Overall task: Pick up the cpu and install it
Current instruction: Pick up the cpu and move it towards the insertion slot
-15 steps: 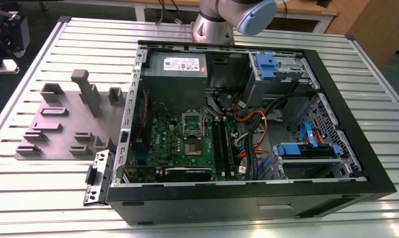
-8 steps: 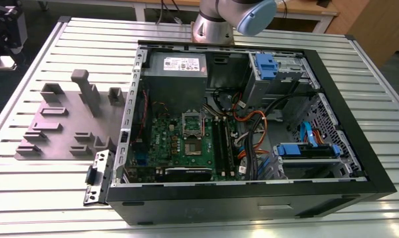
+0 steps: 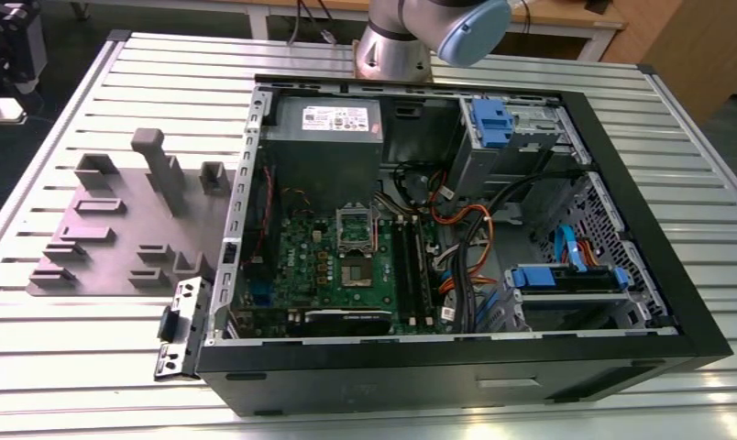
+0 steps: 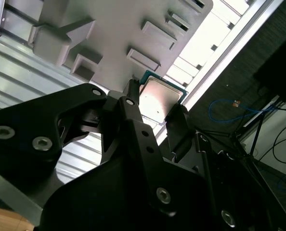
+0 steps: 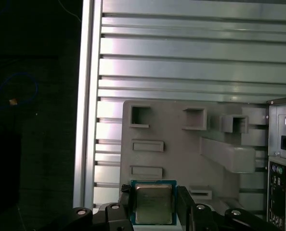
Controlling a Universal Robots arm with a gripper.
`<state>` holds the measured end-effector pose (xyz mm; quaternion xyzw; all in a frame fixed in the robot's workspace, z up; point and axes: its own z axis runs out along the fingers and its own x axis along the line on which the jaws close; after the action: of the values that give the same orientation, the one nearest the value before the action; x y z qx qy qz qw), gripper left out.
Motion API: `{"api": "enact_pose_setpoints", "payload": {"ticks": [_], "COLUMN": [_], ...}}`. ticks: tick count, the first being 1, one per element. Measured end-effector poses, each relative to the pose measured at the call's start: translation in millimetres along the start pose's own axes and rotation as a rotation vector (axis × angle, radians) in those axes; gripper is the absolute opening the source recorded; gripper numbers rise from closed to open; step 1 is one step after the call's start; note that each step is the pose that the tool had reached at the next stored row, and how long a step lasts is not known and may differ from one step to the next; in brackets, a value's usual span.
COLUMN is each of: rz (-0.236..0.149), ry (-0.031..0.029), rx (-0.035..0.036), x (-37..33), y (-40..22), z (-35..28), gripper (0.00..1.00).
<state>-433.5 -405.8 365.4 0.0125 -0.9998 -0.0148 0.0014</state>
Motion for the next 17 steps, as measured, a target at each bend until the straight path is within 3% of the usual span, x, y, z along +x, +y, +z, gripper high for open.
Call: {"api": "enact_pose_setpoints", "payload": {"ticks": [17], "rz": [0.0], "ry": [0.0], "rx": [0.0], "x": [-3.3], "y": [-0.1], "z": [-0.5], "gripper": [0.47]}}
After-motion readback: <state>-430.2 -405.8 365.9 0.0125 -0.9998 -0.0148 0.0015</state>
